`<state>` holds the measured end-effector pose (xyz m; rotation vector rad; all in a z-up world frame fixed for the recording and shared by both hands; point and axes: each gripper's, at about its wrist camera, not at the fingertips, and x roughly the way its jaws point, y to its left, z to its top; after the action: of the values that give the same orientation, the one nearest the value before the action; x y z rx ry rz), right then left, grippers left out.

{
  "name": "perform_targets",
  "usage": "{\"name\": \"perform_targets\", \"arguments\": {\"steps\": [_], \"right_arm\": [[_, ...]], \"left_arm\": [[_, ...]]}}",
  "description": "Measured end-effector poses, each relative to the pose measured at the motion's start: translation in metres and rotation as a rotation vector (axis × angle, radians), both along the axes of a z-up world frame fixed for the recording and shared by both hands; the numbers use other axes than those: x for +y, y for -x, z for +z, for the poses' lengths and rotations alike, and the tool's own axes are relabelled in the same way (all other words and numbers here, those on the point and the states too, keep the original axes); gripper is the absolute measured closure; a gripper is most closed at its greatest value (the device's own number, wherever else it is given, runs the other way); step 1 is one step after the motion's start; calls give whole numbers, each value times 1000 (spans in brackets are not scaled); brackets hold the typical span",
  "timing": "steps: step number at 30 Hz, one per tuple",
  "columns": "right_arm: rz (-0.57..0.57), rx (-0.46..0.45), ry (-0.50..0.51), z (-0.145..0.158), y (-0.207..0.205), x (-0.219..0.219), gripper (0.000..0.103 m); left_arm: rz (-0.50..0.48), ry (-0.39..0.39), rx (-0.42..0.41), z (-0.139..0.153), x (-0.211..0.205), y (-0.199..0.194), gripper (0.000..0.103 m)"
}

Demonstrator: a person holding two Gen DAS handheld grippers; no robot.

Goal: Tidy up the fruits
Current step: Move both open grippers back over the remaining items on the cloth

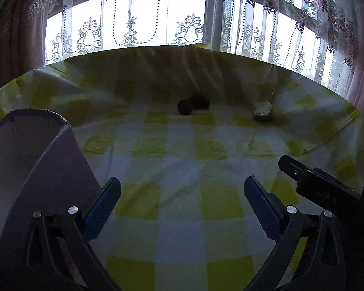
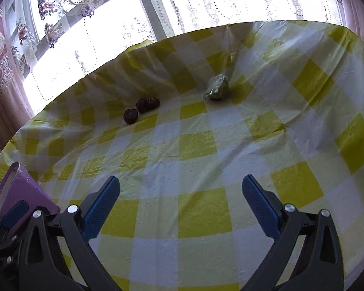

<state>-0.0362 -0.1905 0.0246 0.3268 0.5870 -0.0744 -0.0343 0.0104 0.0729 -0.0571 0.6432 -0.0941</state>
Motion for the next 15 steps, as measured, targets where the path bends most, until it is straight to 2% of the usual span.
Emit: {"name": "perform_targets", "arguments": {"steps": [6,9,12,15], "right_arm": [[-49,61,16,2,-34,-16,2],[-63,95,28,0,-52,-23,2],[-67,127,30,-6,-68,-31,2],[-85,151,11,-12,-79,-40,2]], "left_arm": [[116,58,132,-33,16,-48,5],[103,87,142,-35,21,-57,5],[91,78,129,-35,18,-61,5],[84,114,144,-37,22,-64,5]]}}
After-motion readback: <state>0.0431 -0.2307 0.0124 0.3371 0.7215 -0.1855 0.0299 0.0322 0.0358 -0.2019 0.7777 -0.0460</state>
